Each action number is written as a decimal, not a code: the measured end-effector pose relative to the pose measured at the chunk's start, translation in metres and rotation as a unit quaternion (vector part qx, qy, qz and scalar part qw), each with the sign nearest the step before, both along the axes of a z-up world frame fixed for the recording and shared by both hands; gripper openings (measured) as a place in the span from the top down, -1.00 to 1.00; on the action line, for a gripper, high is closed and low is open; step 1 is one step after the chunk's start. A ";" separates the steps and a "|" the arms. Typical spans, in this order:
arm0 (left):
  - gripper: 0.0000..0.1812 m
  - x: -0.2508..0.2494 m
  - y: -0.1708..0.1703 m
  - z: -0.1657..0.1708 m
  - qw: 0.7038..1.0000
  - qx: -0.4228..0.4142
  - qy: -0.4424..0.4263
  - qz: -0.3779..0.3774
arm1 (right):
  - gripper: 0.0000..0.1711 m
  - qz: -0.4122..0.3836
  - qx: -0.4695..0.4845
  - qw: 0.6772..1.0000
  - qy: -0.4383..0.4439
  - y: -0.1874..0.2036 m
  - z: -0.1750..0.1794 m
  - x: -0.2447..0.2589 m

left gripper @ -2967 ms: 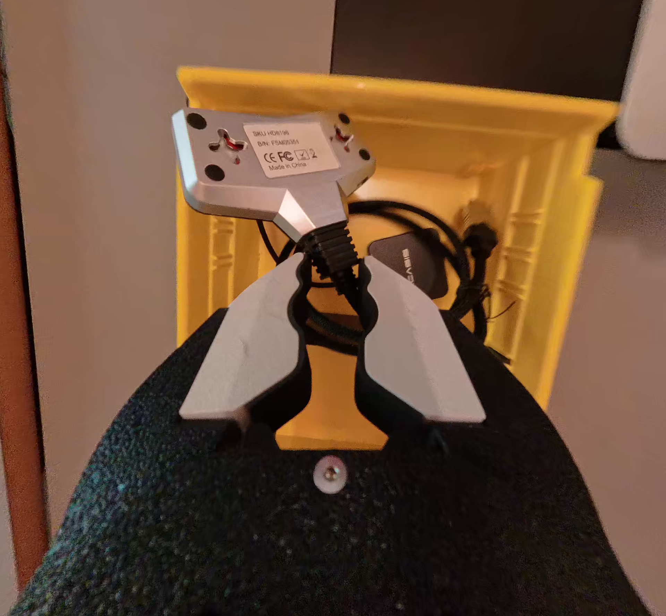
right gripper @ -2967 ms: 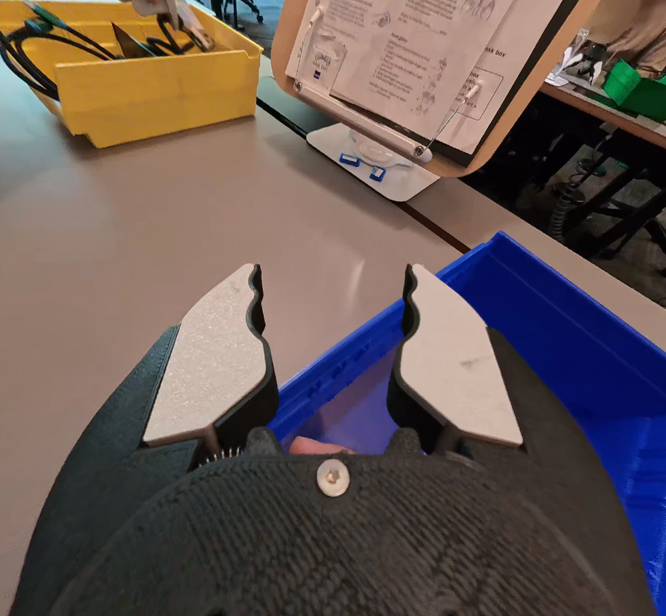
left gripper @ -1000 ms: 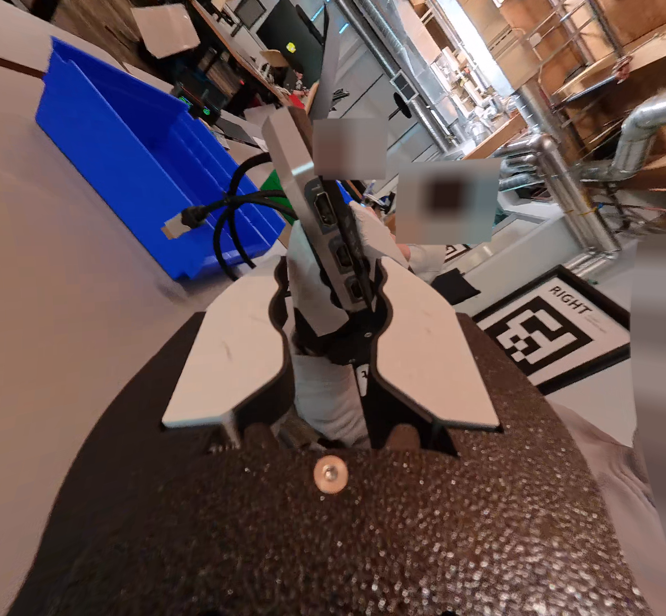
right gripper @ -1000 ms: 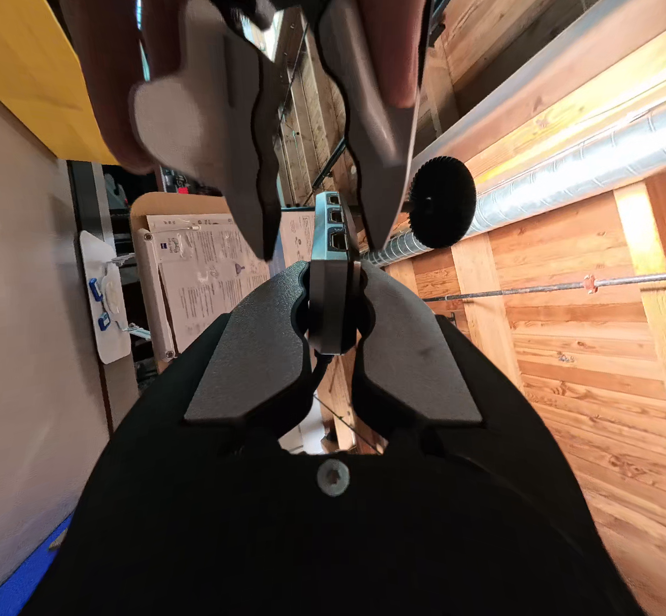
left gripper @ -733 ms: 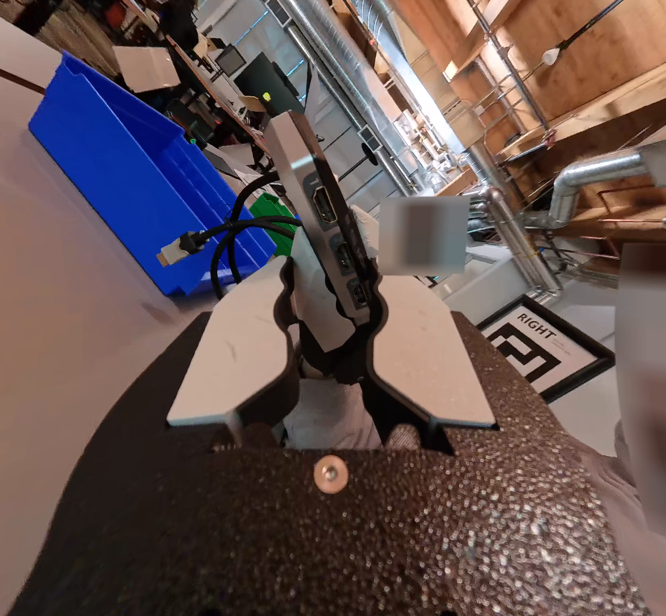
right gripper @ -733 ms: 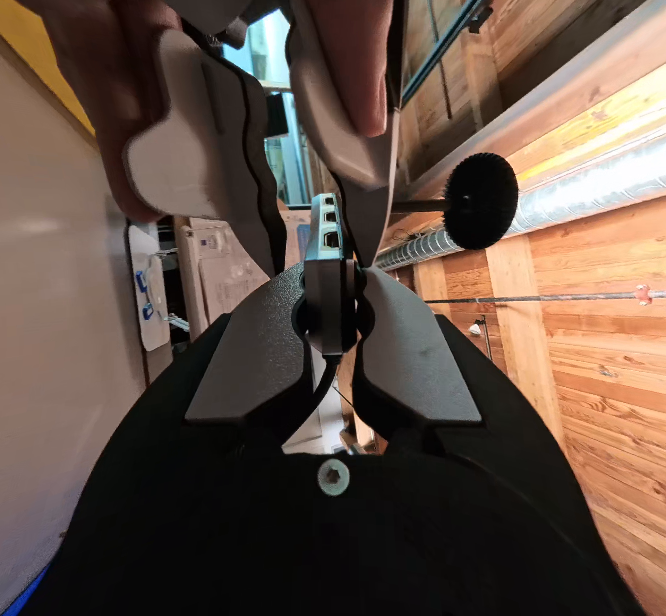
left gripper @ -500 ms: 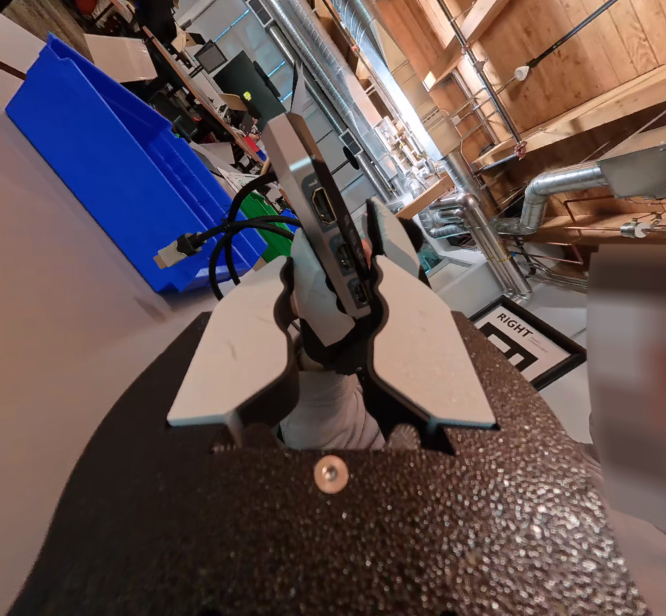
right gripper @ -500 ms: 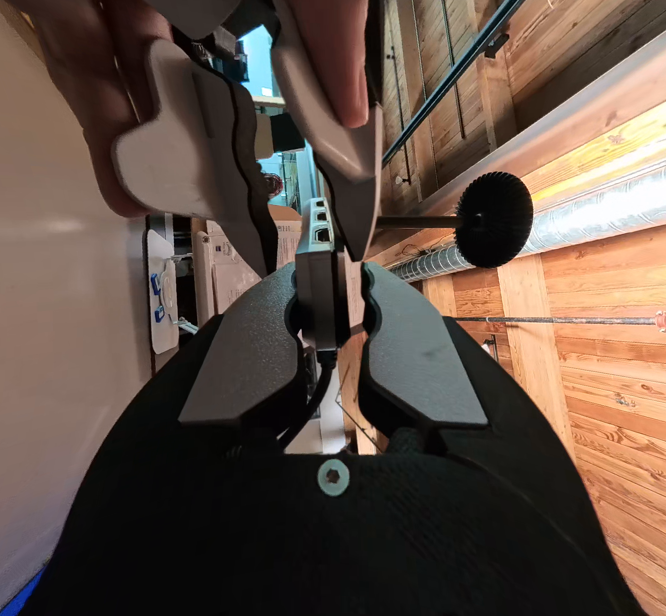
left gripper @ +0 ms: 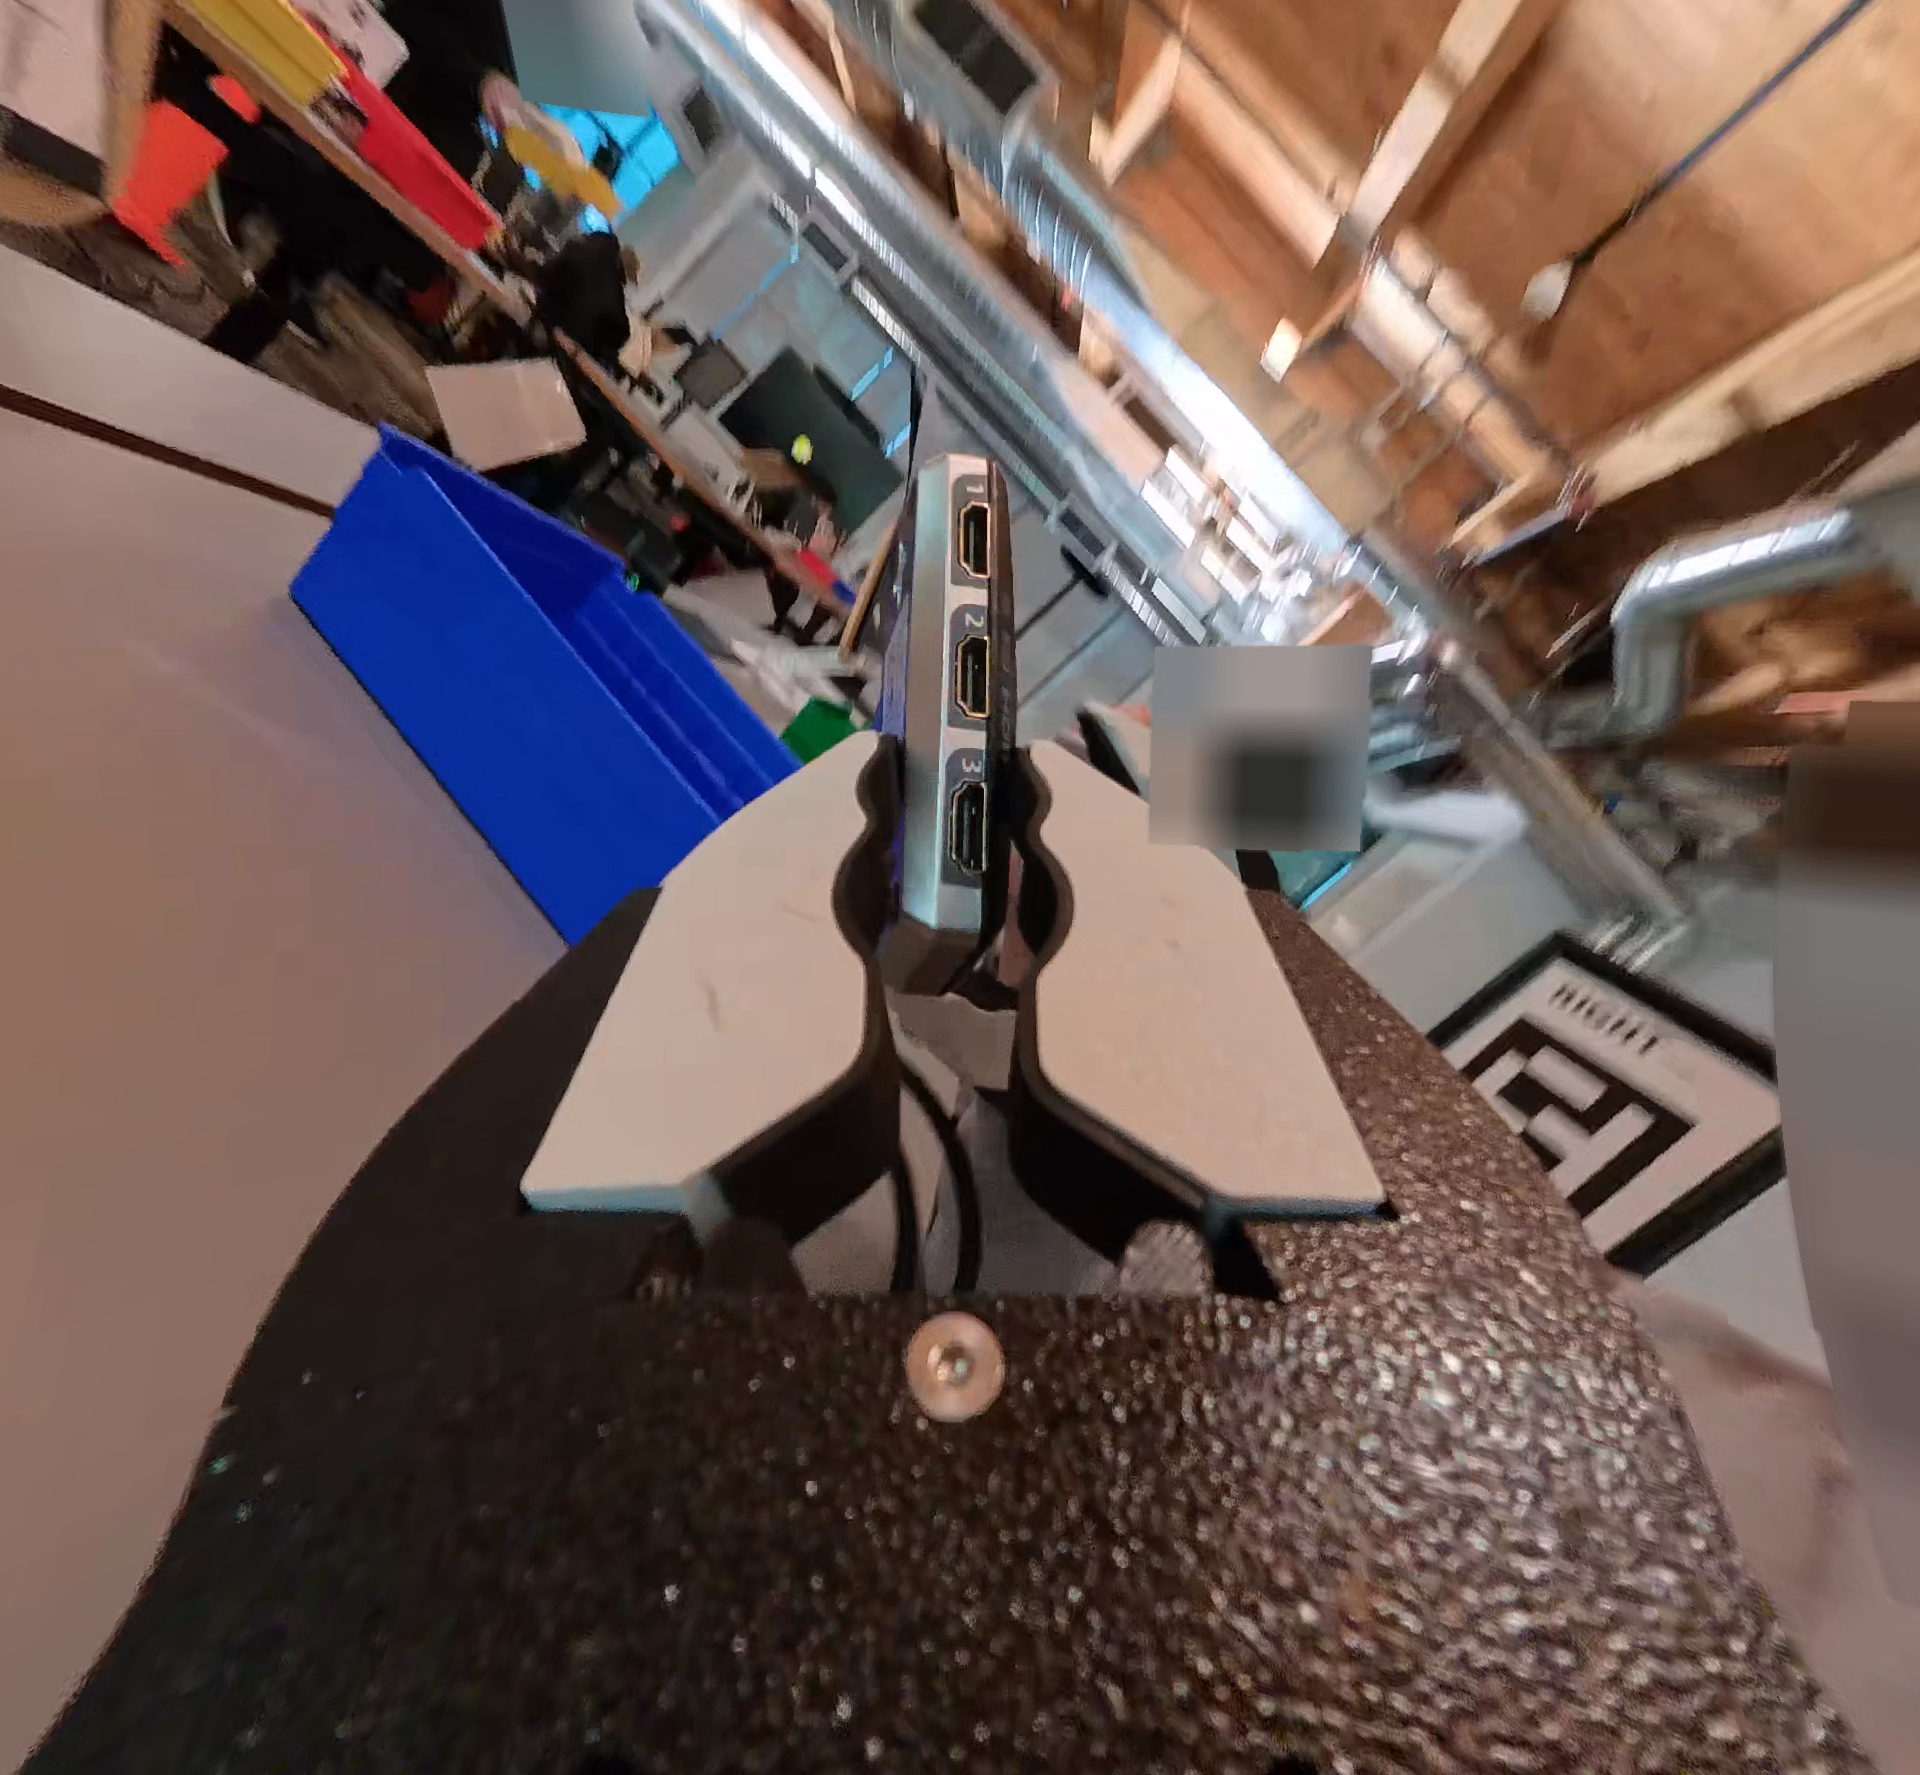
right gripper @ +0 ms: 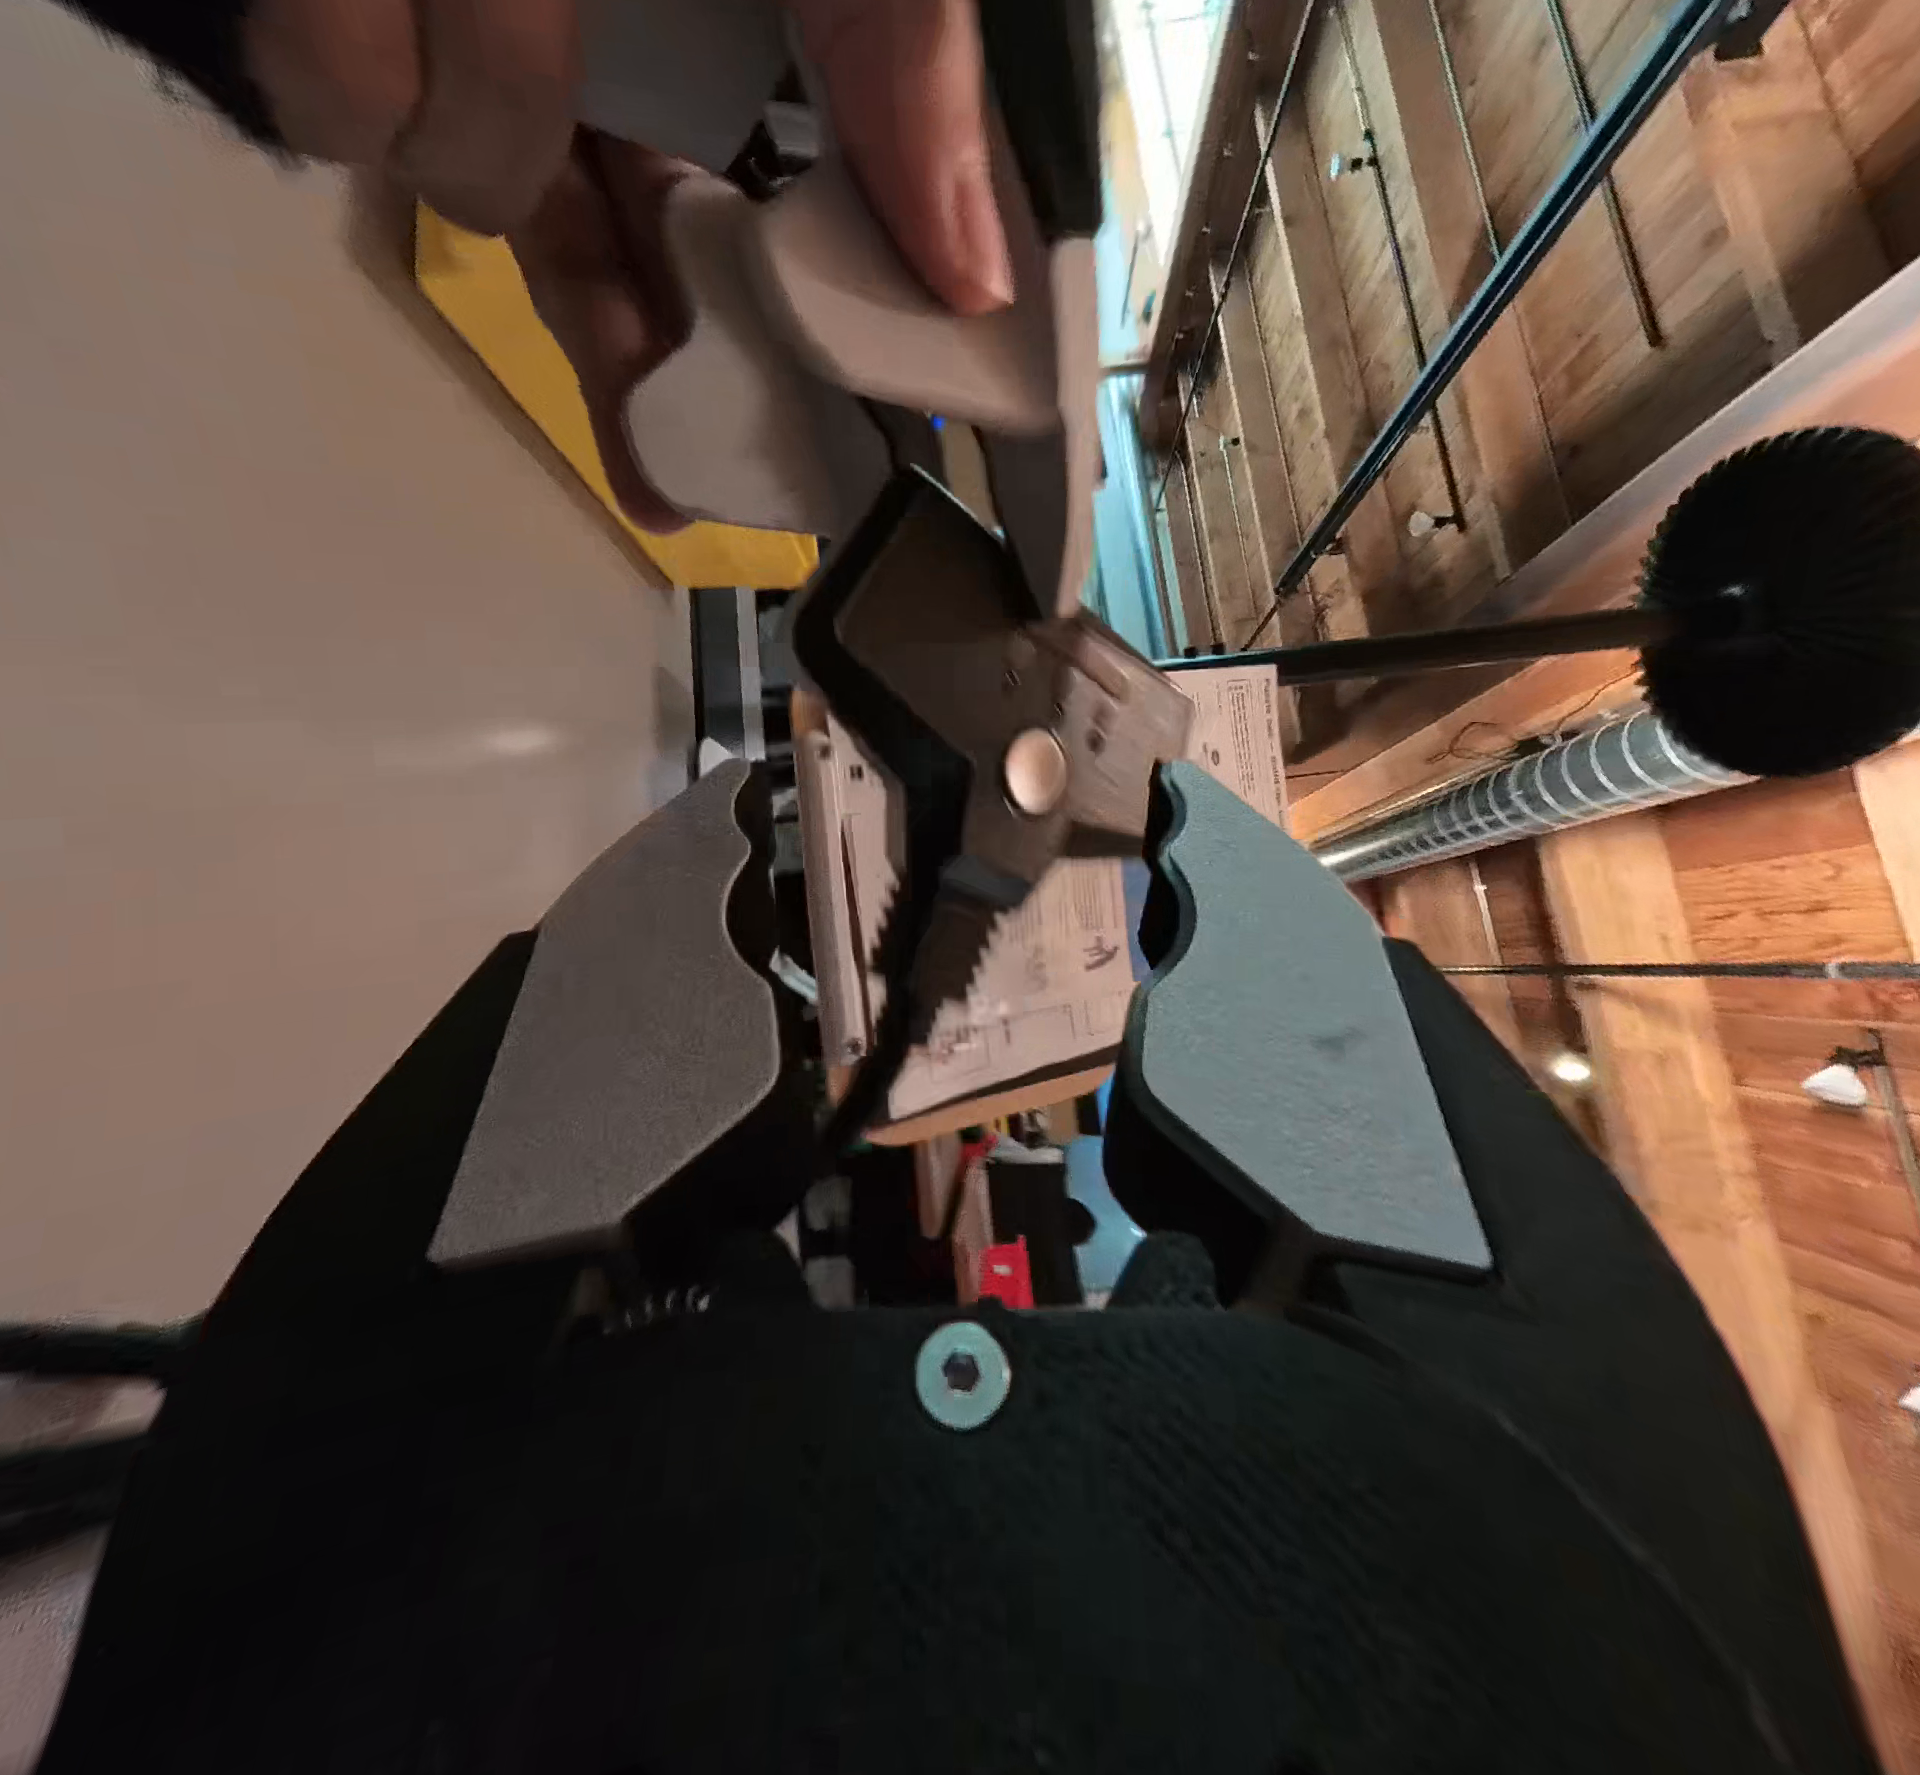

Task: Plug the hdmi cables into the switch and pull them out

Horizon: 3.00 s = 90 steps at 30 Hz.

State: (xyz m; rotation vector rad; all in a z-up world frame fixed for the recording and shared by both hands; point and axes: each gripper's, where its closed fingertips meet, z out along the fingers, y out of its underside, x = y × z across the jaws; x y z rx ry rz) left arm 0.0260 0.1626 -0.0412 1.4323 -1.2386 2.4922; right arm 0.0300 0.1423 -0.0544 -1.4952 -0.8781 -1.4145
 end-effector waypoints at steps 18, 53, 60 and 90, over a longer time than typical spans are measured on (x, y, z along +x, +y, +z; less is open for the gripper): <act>0.78 0.009 0.006 0.005 0.972 -0.233 0.031 0.006 | 0.72 0.212 0.147 0.908 0.329 -0.009 0.001 0.022; 0.66 0.015 0.005 -0.014 0.505 0.746 -0.322 0.292 | 0.73 0.353 0.055 0.597 0.718 -0.009 -0.003 -0.004; 0.66 0.024 0.000 -0.015 0.538 0.732 -0.289 0.302 | 0.74 0.349 0.094 0.629 0.688 -0.016 0.005 0.009; 0.65 0.030 0.006 -0.025 0.600 0.705 -0.243 0.290 | 0.73 0.315 0.106 0.633 0.699 -0.009 0.000 0.014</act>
